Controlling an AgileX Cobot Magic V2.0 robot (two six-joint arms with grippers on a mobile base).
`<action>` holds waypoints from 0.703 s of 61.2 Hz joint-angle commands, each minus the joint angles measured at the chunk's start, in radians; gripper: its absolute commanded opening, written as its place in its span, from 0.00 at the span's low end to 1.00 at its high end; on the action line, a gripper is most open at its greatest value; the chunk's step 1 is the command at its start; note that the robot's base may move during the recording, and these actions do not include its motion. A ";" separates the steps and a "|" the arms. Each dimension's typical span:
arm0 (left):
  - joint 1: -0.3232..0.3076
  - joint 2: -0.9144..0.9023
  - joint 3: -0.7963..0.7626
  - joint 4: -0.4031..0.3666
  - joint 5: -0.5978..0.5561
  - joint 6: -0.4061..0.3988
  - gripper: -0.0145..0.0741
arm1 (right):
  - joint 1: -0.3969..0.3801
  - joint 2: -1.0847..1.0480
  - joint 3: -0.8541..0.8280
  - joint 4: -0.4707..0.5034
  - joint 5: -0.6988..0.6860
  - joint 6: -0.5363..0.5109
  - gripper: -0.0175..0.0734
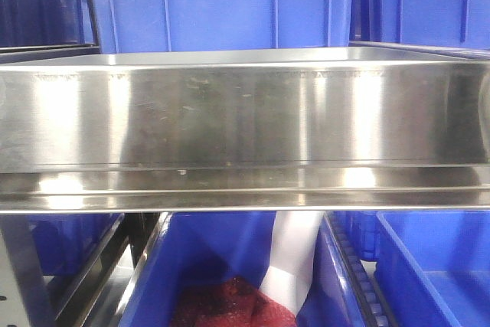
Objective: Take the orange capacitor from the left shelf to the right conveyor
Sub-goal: 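Lift the orange cylinder off the shelf with the right gripper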
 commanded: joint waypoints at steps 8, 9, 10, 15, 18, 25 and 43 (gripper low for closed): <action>-0.005 -0.019 -0.005 0.000 -0.086 0.000 0.05 | -0.097 -0.285 0.121 -0.015 0.061 -0.003 0.37; -0.005 -0.019 -0.005 0.000 -0.086 0.000 0.05 | -0.103 -0.314 0.132 -0.015 0.071 -0.003 0.37; -0.005 -0.019 -0.005 0.000 -0.086 0.000 0.05 | -0.108 -0.333 0.142 -0.015 0.078 -0.003 0.37; -0.005 -0.019 -0.005 0.000 -0.086 0.000 0.05 | -0.129 -0.424 0.195 -0.015 0.132 -0.003 0.37; -0.005 -0.019 -0.005 0.000 -0.086 0.000 0.05 | -0.133 -0.488 0.220 -0.015 0.160 -0.003 0.37; -0.005 -0.019 -0.005 0.000 -0.086 0.000 0.05 | -0.133 -0.629 0.271 -0.015 0.199 -0.003 0.37; -0.005 -0.019 -0.005 0.000 -0.086 0.000 0.05 | -0.133 -0.905 0.366 -0.070 0.198 -0.003 0.37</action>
